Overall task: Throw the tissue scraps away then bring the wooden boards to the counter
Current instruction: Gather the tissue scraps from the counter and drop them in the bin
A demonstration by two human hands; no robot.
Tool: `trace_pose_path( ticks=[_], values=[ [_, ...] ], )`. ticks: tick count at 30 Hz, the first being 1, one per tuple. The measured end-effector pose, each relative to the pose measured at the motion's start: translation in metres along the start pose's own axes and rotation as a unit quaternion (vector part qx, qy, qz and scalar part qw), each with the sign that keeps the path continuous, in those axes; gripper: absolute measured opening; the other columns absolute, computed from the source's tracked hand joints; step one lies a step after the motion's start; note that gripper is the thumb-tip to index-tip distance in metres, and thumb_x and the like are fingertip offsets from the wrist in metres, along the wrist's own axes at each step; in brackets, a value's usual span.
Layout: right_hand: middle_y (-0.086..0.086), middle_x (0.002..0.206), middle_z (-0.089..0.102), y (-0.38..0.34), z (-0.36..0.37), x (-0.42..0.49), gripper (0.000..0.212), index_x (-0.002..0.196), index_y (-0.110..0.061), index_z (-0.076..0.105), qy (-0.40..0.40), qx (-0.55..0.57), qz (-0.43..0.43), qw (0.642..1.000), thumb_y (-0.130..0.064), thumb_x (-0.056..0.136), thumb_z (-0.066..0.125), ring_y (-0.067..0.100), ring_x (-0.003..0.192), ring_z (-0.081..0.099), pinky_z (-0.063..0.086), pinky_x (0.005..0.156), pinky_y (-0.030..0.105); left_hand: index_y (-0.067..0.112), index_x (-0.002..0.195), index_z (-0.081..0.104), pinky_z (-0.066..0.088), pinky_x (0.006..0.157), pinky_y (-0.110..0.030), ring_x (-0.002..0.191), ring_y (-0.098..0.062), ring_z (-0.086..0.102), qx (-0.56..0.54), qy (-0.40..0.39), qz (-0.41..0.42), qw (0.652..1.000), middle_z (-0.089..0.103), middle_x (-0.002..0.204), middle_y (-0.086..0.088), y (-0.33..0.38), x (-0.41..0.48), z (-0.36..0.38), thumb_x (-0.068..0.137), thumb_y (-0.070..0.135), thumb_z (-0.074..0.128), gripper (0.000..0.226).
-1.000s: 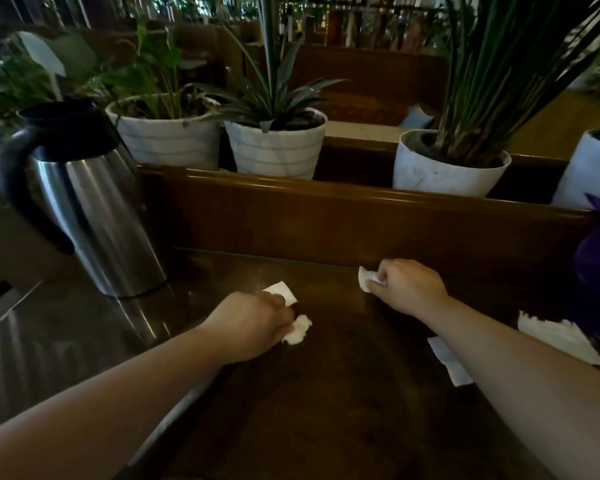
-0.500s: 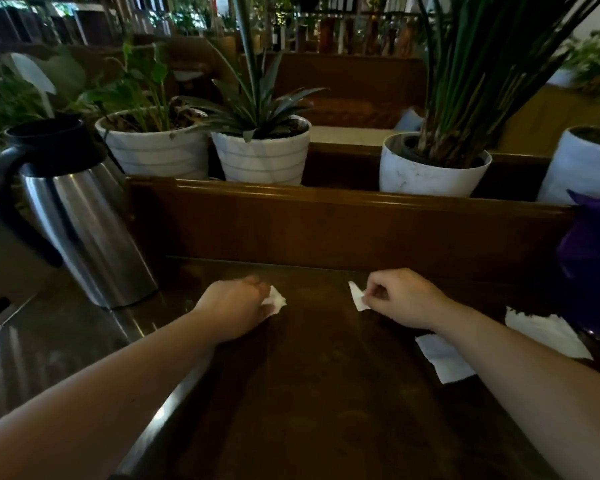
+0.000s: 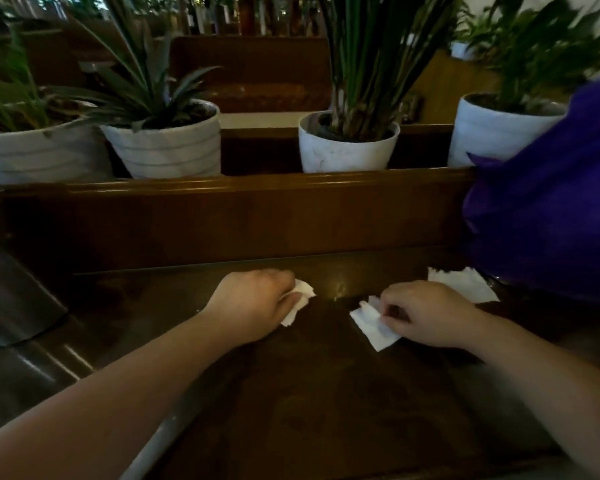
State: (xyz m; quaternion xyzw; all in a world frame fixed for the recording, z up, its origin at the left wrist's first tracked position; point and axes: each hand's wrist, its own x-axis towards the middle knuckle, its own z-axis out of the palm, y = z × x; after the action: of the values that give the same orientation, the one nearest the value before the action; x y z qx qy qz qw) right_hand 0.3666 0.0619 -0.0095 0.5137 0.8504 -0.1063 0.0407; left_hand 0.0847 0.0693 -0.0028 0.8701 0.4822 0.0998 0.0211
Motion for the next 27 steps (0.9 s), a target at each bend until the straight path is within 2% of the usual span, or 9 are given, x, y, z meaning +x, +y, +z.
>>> trace_pose_path(
  ticks=[3, 5, 8, 11, 13, 16, 21, 24, 27],
  values=[
    [-0.014, 0.087, 0.051, 0.002, 0.006, -0.003, 0.015, 0.088, -0.033, 0.052, -0.001, 0.001, -0.015, 1.000, -0.048, 0.089, 0.054, 0.003, 0.074, 0.049, 0.043, 0.063, 0.022, 0.026, 0.099, 0.055, 0.037, 0.053, -0.022, 0.068, -0.006, 0.051, -0.014, -0.002, 0.025, 1.000, 0.054, 0.083, 0.010, 0.020, 0.011, 0.000, 0.096, 0.044, 0.040, 0.024],
    [-0.019, 0.088, 0.044, 0.003, 0.007, -0.006, 0.020, 0.094, -0.038, 0.048, -0.002, 0.015, -0.021, 1.000, -0.054, 0.086, 0.056, -0.001, 0.072, 0.045, 0.037, 0.060, 0.019, 0.027, 0.098, 0.055, 0.039, 0.054, -0.023, 0.068, -0.007, 0.052, -0.018, -0.002, 0.039, 0.999, 0.057, 0.083, 0.008, 0.032, 0.021, 0.001, 0.096, 0.044, 0.039, 0.024],
    [-0.021, 0.081, 0.038, 0.001, 0.012, -0.008, 0.020, 0.088, -0.047, 0.036, 0.002, 0.026, -0.032, 0.999, -0.049, 0.088, 0.056, -0.003, 0.068, 0.042, 0.030, 0.057, 0.018, 0.027, 0.096, 0.056, 0.039, 0.054, -0.024, 0.068, -0.007, 0.053, -0.024, 0.008, 0.053, 0.998, 0.059, 0.083, 0.008, 0.045, 0.029, 0.002, 0.096, 0.044, 0.040, 0.023],
    [-0.019, 0.082, 0.043, 0.007, 0.013, -0.012, 0.006, 0.096, -0.040, 0.051, 0.022, 0.036, -0.032, 0.999, -0.043, 0.092, 0.054, -0.001, 0.069, 0.043, 0.031, 0.059, 0.019, 0.028, 0.099, 0.056, 0.039, 0.054, -0.022, 0.070, -0.006, 0.053, -0.028, 0.014, 0.061, 0.998, 0.059, 0.085, 0.009, 0.057, 0.038, 0.003, 0.096, 0.044, 0.040, 0.023],
    [-0.018, 0.084, 0.046, 0.020, 0.007, -0.018, 0.010, 0.099, -0.036, 0.056, 0.044, 0.044, -0.004, 0.998, -0.042, 0.092, 0.053, 0.000, 0.074, 0.046, 0.037, 0.063, 0.023, 0.028, 0.098, 0.055, 0.034, 0.052, -0.020, 0.066, -0.005, 0.051, -0.033, 0.025, 0.066, 0.997, 0.055, 0.080, 0.011, 0.065, 0.044, 0.005, 0.096, 0.044, 0.041, 0.022],
    [-0.013, 0.083, 0.049, 0.051, -0.008, -0.024, 0.010, 0.086, -0.031, 0.054, 0.104, 0.026, 0.086, 0.991, -0.040, 0.092, 0.053, 0.008, 0.076, 0.050, 0.045, 0.066, 0.032, 0.028, 0.095, 0.056, 0.034, 0.050, -0.021, 0.062, -0.005, 0.049, -0.042, 0.044, 0.068, 0.996, 0.054, 0.076, 0.012, 0.075, 0.054, 0.006, 0.095, 0.043, 0.041, 0.021],
    [-0.007, 0.084, 0.052, 0.106, -0.019, -0.027, 0.016, 0.081, -0.027, 0.050, 0.161, 0.008, 0.184, 0.970, -0.037, 0.094, 0.051, 0.009, 0.070, 0.049, 0.036, 0.056, 0.029, 0.028, 0.095, 0.057, 0.031, 0.050, -0.020, 0.059, -0.002, 0.047, -0.050, 0.051, 0.061, 0.996, 0.052, 0.075, 0.014, 0.095, 0.071, 0.010, 0.095, 0.043, 0.043, 0.020],
    [-0.003, 0.099, 0.055, 0.120, -0.010, -0.025, 0.013, 0.098, -0.023, 0.056, 0.139, -0.023, 0.203, 0.969, -0.033, 0.095, 0.049, 0.012, 0.080, 0.054, 0.042, 0.061, 0.029, 0.028, 0.097, 0.058, 0.038, 0.052, -0.022, 0.061, -0.003, 0.049, -0.051, 0.044, 0.055, 0.996, 0.053, 0.076, 0.013, 0.105, 0.079, 0.011, 0.095, 0.043, 0.043, 0.021],
    [-0.002, 0.113, 0.055, 0.124, -0.002, -0.027, 0.028, 0.117, -0.025, 0.057, 0.103, 0.015, 0.187, 0.977, -0.037, 0.093, 0.050, 0.015, 0.090, 0.056, 0.050, 0.072, 0.035, 0.028, 0.099, 0.058, 0.048, 0.056, -0.029, 0.065, -0.006, 0.054, -0.048, 0.033, 0.043, 0.997, 0.059, 0.080, 0.010, 0.114, 0.086, 0.013, 0.095, 0.044, 0.042, 0.024]
  ],
)
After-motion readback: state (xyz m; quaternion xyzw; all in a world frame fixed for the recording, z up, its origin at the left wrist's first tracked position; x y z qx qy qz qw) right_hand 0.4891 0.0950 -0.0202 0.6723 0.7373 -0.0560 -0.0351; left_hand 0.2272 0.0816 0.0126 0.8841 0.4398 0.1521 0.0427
